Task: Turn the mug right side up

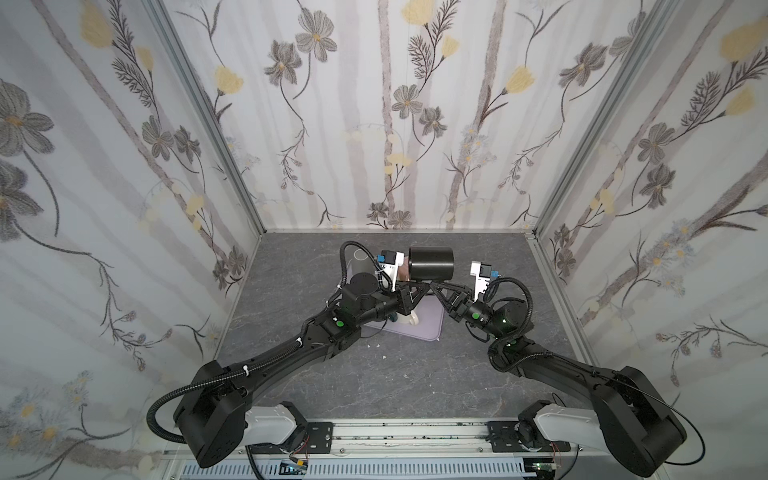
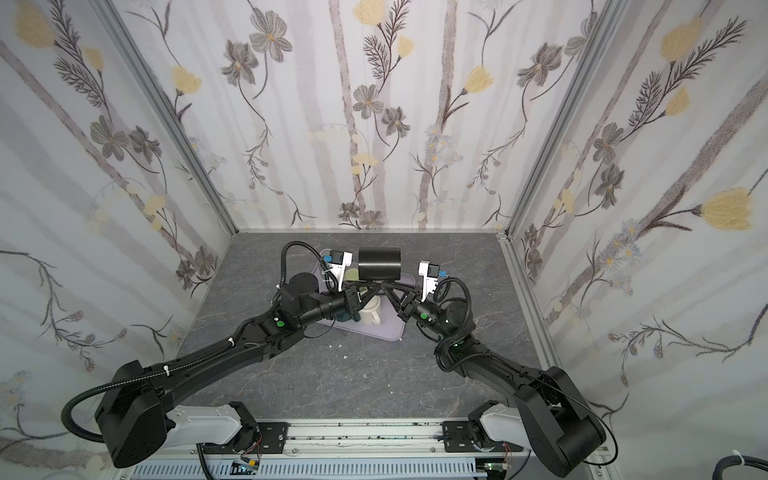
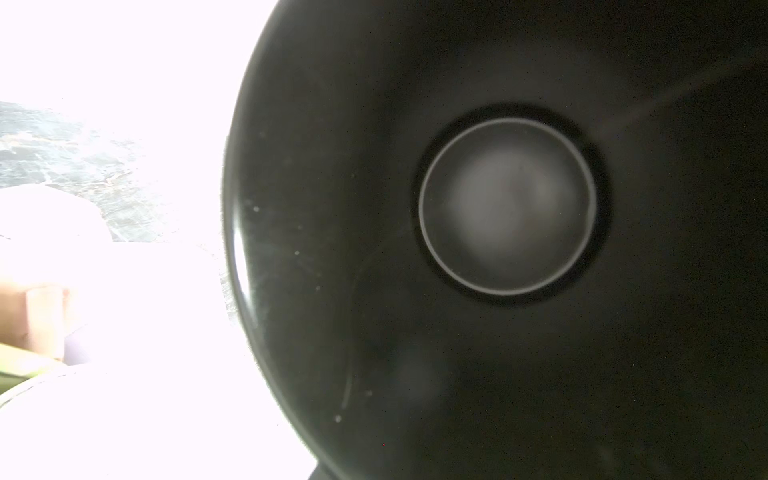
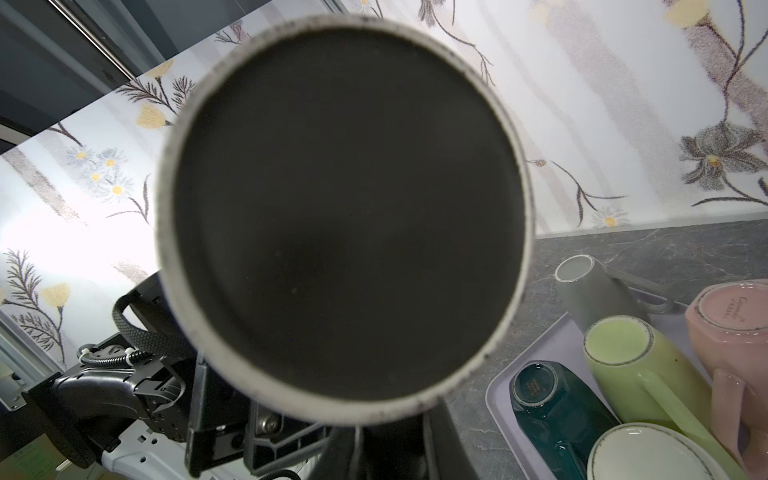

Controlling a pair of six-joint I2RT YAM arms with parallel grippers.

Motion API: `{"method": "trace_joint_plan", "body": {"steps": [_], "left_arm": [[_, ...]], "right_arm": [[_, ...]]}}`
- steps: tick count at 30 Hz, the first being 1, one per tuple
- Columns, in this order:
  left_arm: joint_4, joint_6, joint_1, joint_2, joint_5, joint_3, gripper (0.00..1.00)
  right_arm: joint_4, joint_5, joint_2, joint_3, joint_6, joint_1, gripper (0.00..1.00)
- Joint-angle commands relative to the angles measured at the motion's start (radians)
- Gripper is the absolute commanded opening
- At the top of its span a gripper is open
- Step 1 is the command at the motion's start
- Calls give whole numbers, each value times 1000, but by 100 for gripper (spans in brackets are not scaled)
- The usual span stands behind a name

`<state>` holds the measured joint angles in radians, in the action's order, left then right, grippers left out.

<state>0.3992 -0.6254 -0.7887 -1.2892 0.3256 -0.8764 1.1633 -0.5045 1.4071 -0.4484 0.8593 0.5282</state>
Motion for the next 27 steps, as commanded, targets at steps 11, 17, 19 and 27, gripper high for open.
{"method": "trace_joint_plan", "body": {"steps": [11, 17, 19, 27], "left_arm": [[130, 53, -9, 72, 34, -6, 0], [110, 61, -7, 64, 14, -7, 0], [77, 71, -7, 56, -1, -17, 0], [-32, 123, -9, 39, -52, -48, 0]], "right_arm": [[-90, 95, 19, 2, -16, -5, 29], [-75, 96, 17, 11, -14, -6, 33], [-76, 93, 14, 9, -14, -6, 33], [-103, 113, -2, 12, -25, -5, 35]]}}
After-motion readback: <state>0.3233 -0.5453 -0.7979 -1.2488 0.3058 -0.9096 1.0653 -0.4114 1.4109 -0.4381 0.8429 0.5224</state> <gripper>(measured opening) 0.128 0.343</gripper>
